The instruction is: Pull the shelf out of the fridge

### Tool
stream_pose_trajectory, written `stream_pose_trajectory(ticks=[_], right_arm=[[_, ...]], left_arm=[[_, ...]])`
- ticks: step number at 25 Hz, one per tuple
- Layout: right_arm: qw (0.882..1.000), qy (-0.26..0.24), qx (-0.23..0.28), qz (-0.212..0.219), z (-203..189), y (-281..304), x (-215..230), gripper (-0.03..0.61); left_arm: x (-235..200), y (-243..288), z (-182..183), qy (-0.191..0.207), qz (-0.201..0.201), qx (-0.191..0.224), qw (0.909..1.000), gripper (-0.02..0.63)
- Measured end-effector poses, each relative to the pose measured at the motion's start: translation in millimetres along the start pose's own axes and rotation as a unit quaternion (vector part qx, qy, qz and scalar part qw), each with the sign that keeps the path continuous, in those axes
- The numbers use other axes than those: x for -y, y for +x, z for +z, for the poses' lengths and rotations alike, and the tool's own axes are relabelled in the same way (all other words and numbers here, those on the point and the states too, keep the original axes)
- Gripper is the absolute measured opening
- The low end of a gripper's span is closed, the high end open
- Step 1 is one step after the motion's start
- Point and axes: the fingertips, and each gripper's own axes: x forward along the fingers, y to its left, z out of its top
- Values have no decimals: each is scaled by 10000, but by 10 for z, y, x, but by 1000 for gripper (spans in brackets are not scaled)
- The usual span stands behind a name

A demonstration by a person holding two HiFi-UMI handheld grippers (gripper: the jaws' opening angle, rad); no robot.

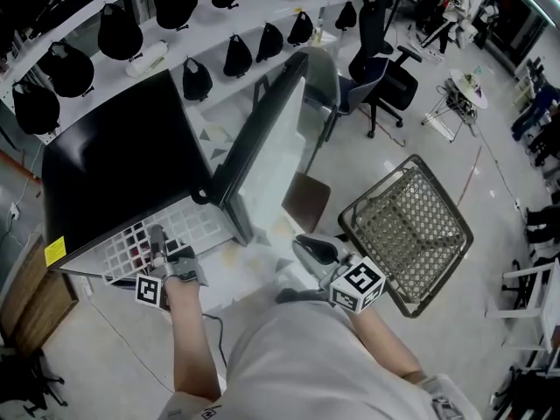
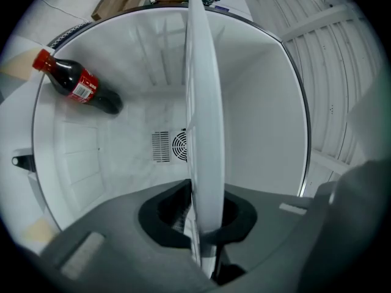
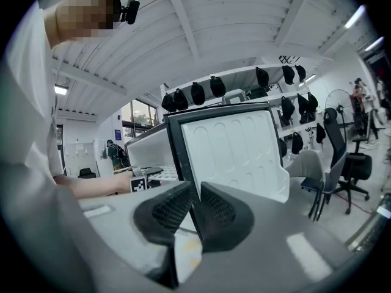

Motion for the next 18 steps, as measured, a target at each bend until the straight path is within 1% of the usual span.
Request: stream_pose_trajectory(ticks=[4,7,13,18], right_arm=[[10000,14,-5,25,-4,3,-4,49],[10000,29,-28,23,-25,-30,-6,49],[9999,111,-20,15,-30,-93,-24,49],[9998,211,-19,41,-76,-132,-70,49]], left_arm=[[3,1,1,-91,-99,41,9999,35],[-4,-12,3,-53,-44,-15,10000,34],[7,-11,12,-97,58,-11,9999,32],[21,-120,-19,-147,33,-10,9999,31]])
